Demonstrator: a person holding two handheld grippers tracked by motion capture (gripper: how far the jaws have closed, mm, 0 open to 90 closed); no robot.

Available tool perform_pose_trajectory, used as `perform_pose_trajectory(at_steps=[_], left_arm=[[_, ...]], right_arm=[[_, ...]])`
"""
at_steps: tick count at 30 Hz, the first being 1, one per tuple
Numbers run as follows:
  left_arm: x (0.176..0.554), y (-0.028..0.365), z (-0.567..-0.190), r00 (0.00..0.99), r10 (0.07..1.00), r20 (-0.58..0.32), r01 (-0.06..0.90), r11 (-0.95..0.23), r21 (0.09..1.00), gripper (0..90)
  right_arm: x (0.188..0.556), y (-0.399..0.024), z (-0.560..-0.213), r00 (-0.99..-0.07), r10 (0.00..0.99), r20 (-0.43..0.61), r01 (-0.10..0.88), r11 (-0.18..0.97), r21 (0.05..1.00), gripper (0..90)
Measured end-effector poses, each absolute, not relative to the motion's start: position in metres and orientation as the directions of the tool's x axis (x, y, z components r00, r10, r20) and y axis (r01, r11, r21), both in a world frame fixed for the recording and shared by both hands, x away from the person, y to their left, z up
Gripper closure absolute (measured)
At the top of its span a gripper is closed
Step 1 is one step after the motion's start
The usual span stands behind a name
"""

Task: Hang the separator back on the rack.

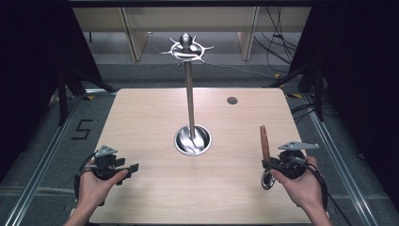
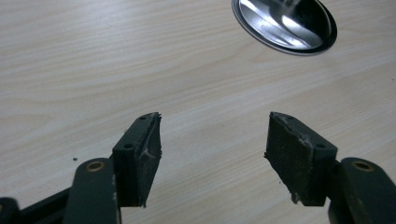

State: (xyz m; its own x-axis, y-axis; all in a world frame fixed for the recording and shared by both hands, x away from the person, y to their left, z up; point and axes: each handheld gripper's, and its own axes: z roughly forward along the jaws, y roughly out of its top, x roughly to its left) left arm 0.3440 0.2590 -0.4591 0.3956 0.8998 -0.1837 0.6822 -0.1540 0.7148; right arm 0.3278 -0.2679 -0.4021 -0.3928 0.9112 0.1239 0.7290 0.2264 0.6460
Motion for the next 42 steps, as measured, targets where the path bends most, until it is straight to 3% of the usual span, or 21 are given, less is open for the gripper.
perform_pose_trajectory(at_steps=[6, 42], left_arm=[[0.343, 0.260, -0.457, 0.395, 0.899, -0.188, 0.673, -0.144, 0.726, 35.1], [0.342, 0.258, -0.456, 0.403, 0.897, -0.181, 0.664, -0.150, 0.732, 34.8]], right_arm=[[0.331, -0.264, -0.396, -0.434, 0.894, 0.114, 0.654, 0.225, 0.722, 70.6], [0.337, -0.239, -0.354, -0.459, 0.879, 0.125, 0.520, 0.152, 0.840, 70.6]])
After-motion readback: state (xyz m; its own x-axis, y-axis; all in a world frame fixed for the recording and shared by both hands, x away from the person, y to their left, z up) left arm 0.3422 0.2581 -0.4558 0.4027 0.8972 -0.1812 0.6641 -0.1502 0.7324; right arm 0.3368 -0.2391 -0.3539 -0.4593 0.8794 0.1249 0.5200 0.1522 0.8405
